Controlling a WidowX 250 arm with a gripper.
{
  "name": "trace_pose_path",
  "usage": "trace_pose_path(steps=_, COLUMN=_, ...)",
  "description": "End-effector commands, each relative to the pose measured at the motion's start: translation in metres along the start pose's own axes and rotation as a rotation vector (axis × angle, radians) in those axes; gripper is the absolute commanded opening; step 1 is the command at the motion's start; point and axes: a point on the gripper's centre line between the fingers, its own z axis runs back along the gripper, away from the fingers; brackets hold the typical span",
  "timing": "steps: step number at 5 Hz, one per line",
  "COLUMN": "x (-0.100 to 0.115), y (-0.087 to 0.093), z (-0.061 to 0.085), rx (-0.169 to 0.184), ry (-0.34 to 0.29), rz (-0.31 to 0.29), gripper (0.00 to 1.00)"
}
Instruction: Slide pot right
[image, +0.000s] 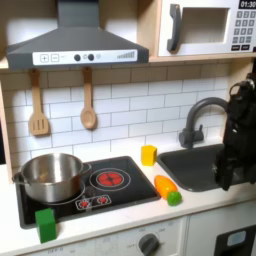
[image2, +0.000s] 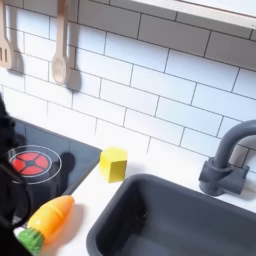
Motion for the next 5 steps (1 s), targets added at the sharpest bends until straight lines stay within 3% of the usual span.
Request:
trace_pose_path(steps=1, x=0.030, y=0.019, z=-0.003, rx=0.021, ry=-0.034, rz=0.017, gripper=1.00)
trace_pose_path(steps=5, x=0.087, y=0.052, z=-0.005, rx=0.038, ry=-0.072, rz=0.050, gripper=1.00)
